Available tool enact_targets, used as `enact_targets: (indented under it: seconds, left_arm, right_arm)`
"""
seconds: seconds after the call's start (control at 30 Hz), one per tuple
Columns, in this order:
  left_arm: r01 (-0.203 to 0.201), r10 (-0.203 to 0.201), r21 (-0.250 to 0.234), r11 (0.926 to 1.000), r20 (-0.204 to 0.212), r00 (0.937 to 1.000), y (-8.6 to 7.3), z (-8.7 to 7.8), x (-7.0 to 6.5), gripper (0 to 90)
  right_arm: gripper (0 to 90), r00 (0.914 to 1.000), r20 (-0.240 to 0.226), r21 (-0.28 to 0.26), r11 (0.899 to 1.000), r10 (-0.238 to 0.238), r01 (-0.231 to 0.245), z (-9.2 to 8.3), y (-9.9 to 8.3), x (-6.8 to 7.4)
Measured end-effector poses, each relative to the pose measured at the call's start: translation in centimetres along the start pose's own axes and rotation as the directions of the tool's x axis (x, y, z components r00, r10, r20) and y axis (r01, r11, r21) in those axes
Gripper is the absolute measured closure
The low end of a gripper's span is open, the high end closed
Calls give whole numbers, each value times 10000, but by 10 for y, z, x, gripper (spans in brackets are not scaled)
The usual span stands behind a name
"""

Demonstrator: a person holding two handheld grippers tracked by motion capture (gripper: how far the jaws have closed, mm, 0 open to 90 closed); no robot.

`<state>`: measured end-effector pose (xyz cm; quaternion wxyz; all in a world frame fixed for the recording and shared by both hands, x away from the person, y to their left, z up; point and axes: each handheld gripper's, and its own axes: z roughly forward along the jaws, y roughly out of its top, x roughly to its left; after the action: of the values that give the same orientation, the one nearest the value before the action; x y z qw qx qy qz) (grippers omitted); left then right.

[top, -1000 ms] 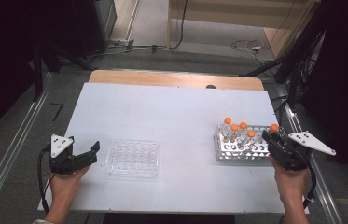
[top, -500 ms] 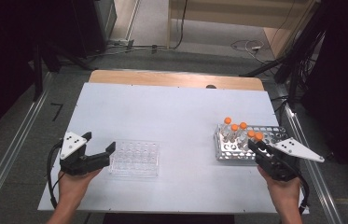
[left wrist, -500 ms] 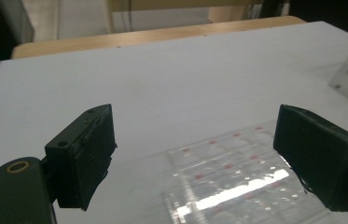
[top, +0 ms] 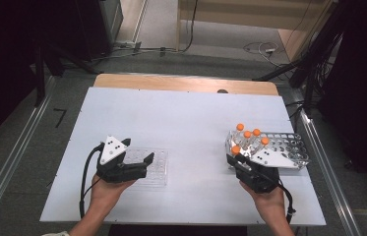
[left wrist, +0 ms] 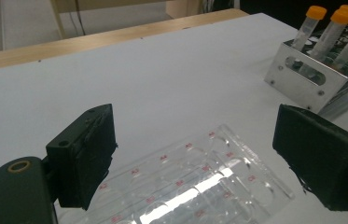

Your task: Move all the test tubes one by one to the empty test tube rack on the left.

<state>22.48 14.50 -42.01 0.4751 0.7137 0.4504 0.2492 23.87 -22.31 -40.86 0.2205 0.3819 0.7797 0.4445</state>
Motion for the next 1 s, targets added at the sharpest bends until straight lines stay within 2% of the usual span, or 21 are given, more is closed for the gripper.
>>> enact_targets:
  seconds: [0.2, 0.43, 0.6, 0.83, 1.0]
  left_arm:
    - [-209, 204, 146, 9997, 310, 9993, 4, 11, -14, 143]
    - [-312, 314, -39, 9995, 741, 9968, 15, 20, -31, 156]
    - [-485, 499, -156, 9987, 1102, 9927, 23, 28, -45, 167]
    - [-641, 625, 56, 9979, 1556, 9858, 27, 39, -58, 180]
    - [-939, 941, -100, 9955, 1895, 9774, 27, 41, -70, 234]
  right_arm:
    - [721, 9989, -400, 91, 9996, -261, 264, 12, -1, 11]
    - [721, 9966, -756, 214, 9992, -312, 329, 26, -1, 18]
    - [721, 9946, -923, 318, 9982, -472, 503, 33, 0, 25]
    - [721, 9920, -1131, 411, 9973, -562, 612, 41, 2, 31]
    - [721, 9883, -1352, 511, 9957, -702, 778, 47, 2, 36]
